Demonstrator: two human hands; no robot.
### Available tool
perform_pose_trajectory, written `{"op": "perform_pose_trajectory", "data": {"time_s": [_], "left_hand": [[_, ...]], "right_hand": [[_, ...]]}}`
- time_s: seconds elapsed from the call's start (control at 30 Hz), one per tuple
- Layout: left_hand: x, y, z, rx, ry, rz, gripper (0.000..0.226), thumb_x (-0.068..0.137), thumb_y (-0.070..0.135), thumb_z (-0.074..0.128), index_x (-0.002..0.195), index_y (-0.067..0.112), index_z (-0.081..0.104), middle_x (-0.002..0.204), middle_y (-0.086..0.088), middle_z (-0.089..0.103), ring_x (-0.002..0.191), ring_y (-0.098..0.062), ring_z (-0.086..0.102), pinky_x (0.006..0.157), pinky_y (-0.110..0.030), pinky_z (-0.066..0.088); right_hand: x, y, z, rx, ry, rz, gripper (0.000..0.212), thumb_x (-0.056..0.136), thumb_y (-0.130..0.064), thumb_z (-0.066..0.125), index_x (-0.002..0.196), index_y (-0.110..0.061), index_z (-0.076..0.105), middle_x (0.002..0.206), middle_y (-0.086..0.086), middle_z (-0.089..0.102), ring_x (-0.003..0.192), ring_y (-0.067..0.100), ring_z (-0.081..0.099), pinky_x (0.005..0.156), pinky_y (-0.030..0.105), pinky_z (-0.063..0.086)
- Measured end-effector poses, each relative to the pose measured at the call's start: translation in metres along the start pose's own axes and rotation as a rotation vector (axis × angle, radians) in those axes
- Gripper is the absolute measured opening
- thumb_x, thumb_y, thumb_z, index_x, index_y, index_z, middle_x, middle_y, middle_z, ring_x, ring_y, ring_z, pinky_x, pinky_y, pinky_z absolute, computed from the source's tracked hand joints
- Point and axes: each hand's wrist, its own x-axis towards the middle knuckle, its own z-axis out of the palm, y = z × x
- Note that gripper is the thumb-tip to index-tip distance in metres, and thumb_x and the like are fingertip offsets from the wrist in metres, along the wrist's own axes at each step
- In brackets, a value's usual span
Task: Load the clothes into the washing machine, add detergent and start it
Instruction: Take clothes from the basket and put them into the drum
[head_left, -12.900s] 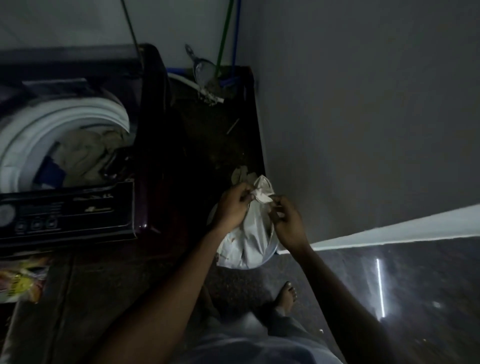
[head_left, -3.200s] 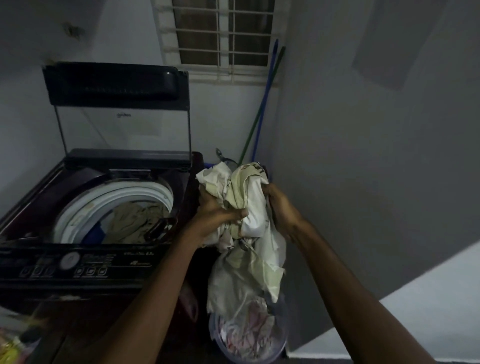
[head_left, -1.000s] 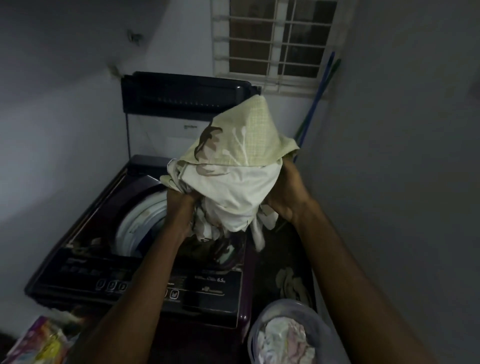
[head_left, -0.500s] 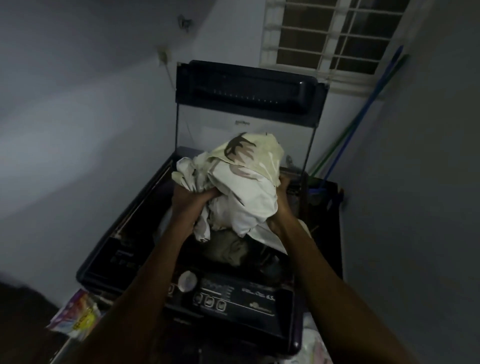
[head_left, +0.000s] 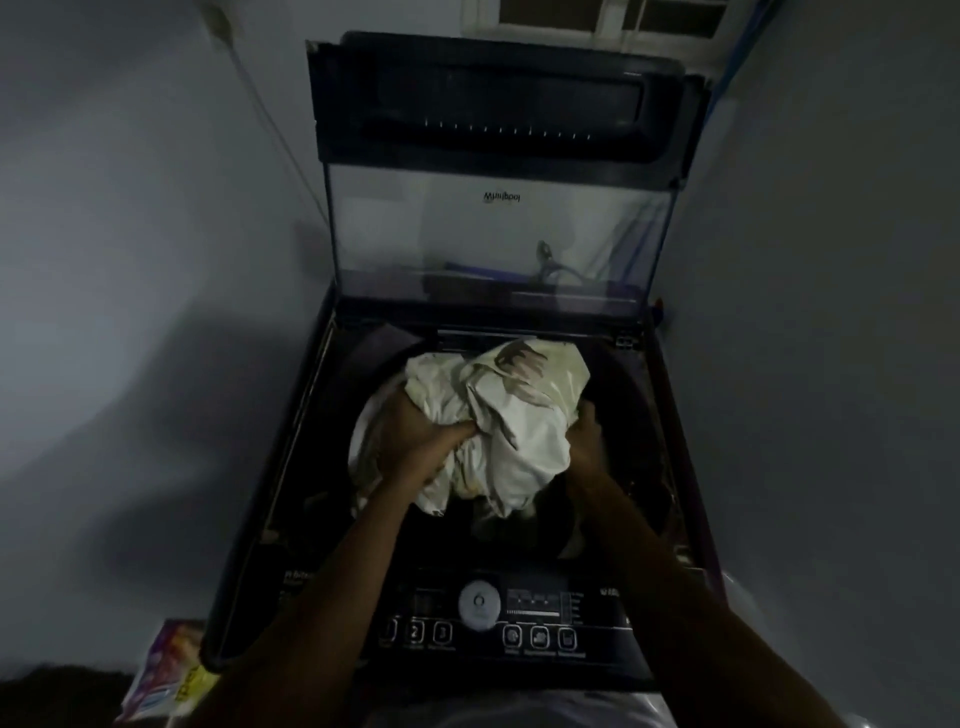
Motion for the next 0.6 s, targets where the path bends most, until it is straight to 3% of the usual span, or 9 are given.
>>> {"op": "perform_pose_trajectory", "data": {"time_s": [0.03,0.1,0.2,0.27,0.37,0.43,0.53,0.6], "left_hand": [[0.002,-0.007,0.010,0.027,-0.021,-0.035,0.112,0.060,0.048,0.089,0.152,0.024,0.029,0.153,-0.005,0.038,0.137,-0.026,0.041,0.112,-0.040,0.037],[0.006,-0.020,0.022,0.064,-0.038,-0.031,0.123,0.057,0.047,0.090,0.155,0.023,0.019,0.157,-0.003,0.031,0.143,-0.026,0.033,0.116,-0.041,0.031],[0.016,-0.036,0.026,0.094,-0.080,-0.049,0.123,0.056,0.047,0.086,0.155,0.021,0.018,0.156,-0.004,0.033,0.142,-0.026,0.034,0.115,-0.042,0.031],[0.026,-0.046,0.025,0.107,-0.110,-0.074,0.124,0.054,0.056,0.077,0.156,0.023,0.015,0.157,-0.006,0.030,0.143,-0.027,0.033,0.115,-0.044,0.031],[0.072,-0.093,0.035,0.219,-0.223,-0.099,0.123,0.053,0.075,0.064,0.155,0.030,0.013,0.157,-0.002,0.030,0.142,-0.026,0.034,0.114,-0.047,0.034],[0.091,-0.105,0.038,0.309,-0.311,-0.124,0.120,0.054,0.080,0.060,0.155,0.036,0.011,0.159,0.000,0.029,0.142,-0.026,0.035,0.114,-0.046,0.035],[0.061,-0.063,0.022,0.404,-0.382,-0.102,0.111,0.067,0.054,0.072,0.157,0.023,0.014,0.159,-0.006,0.026,0.143,-0.029,0.032,0.113,-0.038,0.033],[0.055,-0.057,0.018,0.411,-0.423,-0.014,0.082,0.085,0.036,0.069,0.153,0.020,0.026,0.156,-0.007,0.034,0.141,-0.027,0.036,0.108,-0.029,0.032]], "right_hand": [[0.004,0.011,-0.006,-0.058,-0.078,-0.049,0.053,0.087,-0.019,0.064,0.131,0.000,0.042,0.118,0.010,0.054,0.108,0.023,0.053,0.088,0.031,0.042],[0.020,0.027,-0.007,-0.125,-0.072,-0.161,0.070,0.072,-0.027,0.077,0.130,-0.002,0.045,0.119,0.008,0.055,0.111,0.023,0.053,0.090,0.037,0.045],[0.040,0.043,-0.005,-0.249,-0.156,-0.236,0.063,0.062,-0.036,0.064,0.119,-0.011,0.055,0.108,0.010,0.065,0.105,0.032,0.062,0.091,0.050,0.051],[0.017,0.027,-0.007,-0.358,-0.103,-0.298,0.056,0.066,-0.041,0.057,0.115,-0.016,0.058,0.105,0.009,0.066,0.102,0.031,0.062,0.088,0.048,0.052],[-0.003,0.019,0.007,-0.600,-0.101,-0.513,0.068,0.081,-0.035,0.064,0.141,-0.014,0.039,0.138,0.009,0.044,0.120,0.026,0.046,0.098,0.035,0.037],[0.000,0.026,0.023,-0.846,-0.186,-0.537,0.069,0.090,-0.036,0.059,0.147,-0.012,0.028,0.152,0.010,0.028,0.131,0.029,0.038,0.102,0.035,0.034],[0.024,0.047,0.037,-1.048,-0.324,-0.418,0.064,0.091,-0.047,0.036,0.144,-0.011,0.034,0.152,0.011,0.028,0.137,0.035,0.033,0.106,0.044,0.038],[0.039,0.057,0.039,-1.144,-0.382,-0.386,0.069,0.085,-0.053,0.029,0.139,-0.011,0.040,0.146,0.011,0.034,0.133,0.037,0.039,0.098,0.047,0.045]]}}
